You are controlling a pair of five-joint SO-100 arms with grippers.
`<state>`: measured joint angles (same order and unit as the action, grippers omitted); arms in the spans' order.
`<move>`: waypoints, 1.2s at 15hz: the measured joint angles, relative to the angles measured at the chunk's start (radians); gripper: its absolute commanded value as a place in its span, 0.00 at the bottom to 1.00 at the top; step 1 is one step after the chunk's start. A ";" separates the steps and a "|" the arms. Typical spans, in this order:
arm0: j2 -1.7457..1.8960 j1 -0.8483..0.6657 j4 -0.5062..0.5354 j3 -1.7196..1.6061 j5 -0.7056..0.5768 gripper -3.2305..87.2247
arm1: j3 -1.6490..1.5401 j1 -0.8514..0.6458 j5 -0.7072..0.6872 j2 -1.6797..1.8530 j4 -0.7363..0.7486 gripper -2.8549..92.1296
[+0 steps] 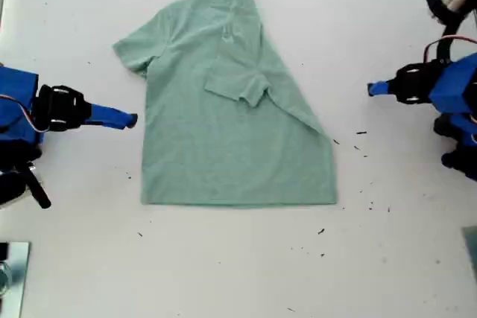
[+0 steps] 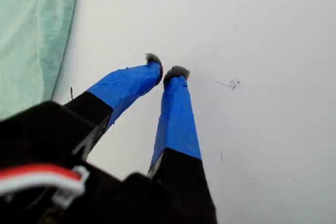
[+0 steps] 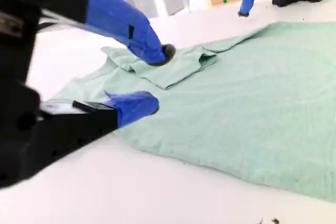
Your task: Fold t shirt
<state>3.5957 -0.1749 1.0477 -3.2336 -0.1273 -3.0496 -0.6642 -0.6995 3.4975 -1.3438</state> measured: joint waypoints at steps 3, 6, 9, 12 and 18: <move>0.000 -0.023 0.000 0.000 0.000 0.03 | -0.002 0.178 0.311 0.000 0.000 0.06; 0.000 -0.025 0.000 0.000 0.017 0.03 | -0.002 0.204 0.465 0.000 0.000 0.06; 0.000 -0.025 -0.008 0.040 0.101 0.03 | -0.002 0.204 0.468 0.000 0.000 0.06; -0.167 -0.043 0.003 0.255 0.141 0.03 | -0.002 0.204 0.468 0.000 0.000 0.06; -1.147 -0.488 0.492 1.278 -0.262 0.03 | -0.002 0.210 0.477 0.000 0.000 0.06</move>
<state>2.4482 -0.6627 1.5401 -1.9558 -0.3896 -3.0511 -0.4541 -0.2224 3.4975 -1.3438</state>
